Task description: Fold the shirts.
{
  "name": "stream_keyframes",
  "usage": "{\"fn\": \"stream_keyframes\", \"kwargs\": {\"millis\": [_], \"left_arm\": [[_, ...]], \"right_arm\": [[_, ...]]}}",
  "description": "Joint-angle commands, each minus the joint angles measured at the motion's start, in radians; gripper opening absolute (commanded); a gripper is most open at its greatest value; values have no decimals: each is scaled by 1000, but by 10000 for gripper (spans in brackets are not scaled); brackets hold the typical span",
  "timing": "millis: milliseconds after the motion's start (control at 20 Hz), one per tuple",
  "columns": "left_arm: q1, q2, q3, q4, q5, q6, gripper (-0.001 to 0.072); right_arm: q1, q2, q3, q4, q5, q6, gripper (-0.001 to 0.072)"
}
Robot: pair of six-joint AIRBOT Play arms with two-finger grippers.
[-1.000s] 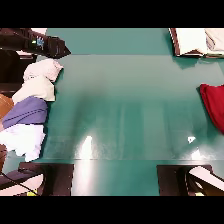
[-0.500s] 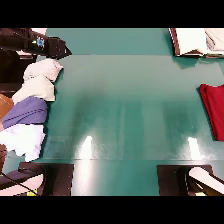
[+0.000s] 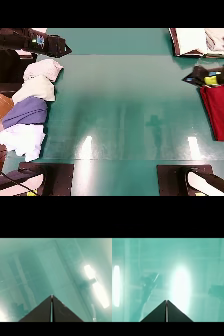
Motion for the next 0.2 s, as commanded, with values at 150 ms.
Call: {"fn": "stream_keyframes", "kwargs": {"millis": [150], "left_arm": [[0, 0, 0, 0, 4, 0, 30]], "right_arm": [[153, 0, 1, -5, -9, 0, 19]]}}
